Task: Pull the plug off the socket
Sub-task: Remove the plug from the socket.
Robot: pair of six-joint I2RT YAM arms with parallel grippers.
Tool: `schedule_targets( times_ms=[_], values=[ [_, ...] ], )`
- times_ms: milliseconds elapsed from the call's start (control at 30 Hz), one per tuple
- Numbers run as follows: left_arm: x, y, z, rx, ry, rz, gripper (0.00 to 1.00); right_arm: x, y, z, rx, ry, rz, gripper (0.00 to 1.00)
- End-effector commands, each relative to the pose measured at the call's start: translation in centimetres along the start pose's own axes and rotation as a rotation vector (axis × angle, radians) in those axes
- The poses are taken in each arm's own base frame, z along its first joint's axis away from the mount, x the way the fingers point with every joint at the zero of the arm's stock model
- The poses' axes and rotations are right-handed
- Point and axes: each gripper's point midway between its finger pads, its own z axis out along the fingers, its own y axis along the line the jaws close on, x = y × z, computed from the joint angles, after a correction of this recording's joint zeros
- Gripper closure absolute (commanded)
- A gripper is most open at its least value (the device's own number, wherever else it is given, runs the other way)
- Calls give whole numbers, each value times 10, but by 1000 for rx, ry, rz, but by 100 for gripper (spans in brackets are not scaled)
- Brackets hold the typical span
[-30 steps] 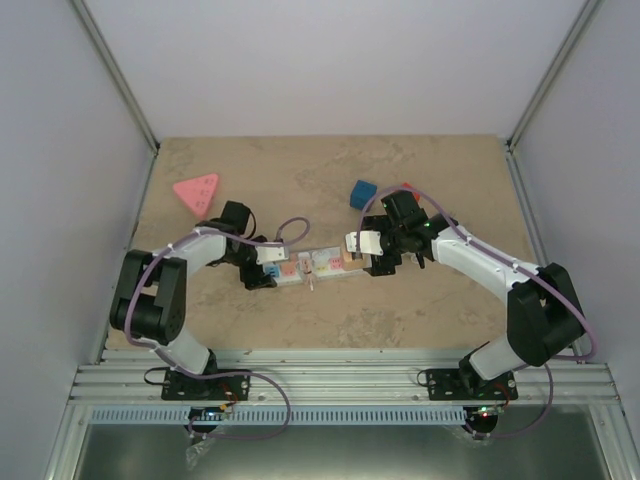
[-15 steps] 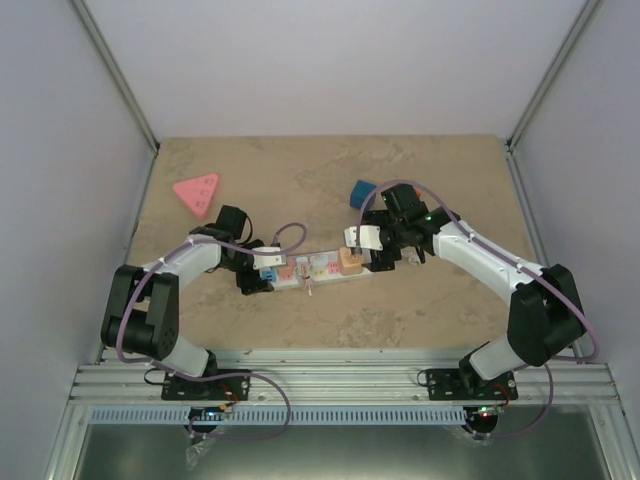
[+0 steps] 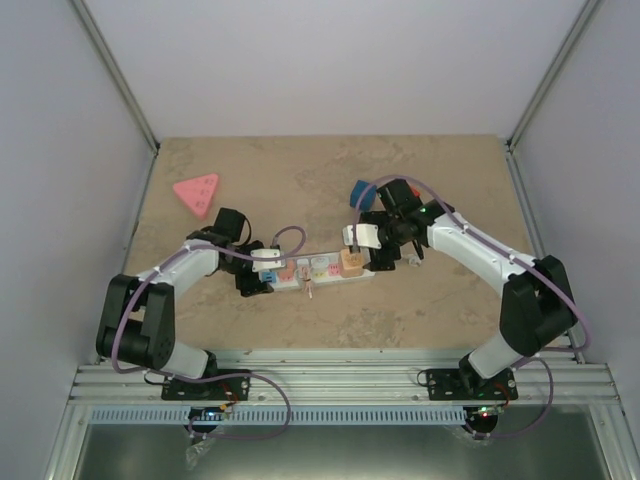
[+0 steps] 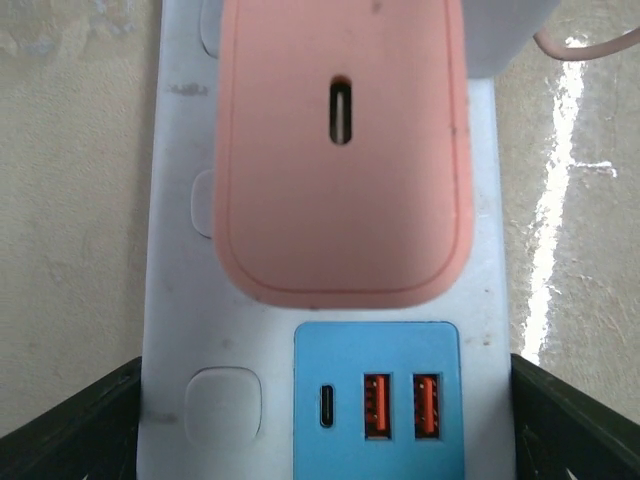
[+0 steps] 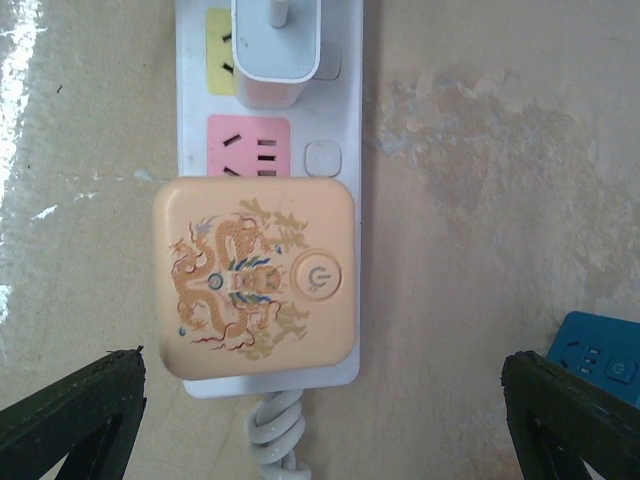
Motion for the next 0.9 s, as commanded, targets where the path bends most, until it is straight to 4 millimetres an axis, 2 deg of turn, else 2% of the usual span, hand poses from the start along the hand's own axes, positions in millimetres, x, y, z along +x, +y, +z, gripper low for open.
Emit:
schedule_targets(
  times_ms=[0, 300, 533, 600, 767, 867],
  values=[
    [-26, 0, -10, -11, -113, 55, 93, -7, 6, 0, -72, -29, 37, 2],
    [-24, -2, -8, -4, -112, 47, 94, -22, 28, 17, -173, -93, 60, 2],
    [-23, -4, -5, 4, -113, 45, 94, -26, 23, 33, -140, -85, 65, 4],
    [-23, -4, -6, 4, -115, 44, 94, -25, 26, 36, -157, -83, 67, 7],
    [-24, -4, -7, -1, -119, 48, 95, -16, 35, 43, -181, -65, 65, 22],
    [-24, -4, -6, -1, -118, 47, 95, -13, 39, 44, -190, -59, 65, 25]
  ],
)
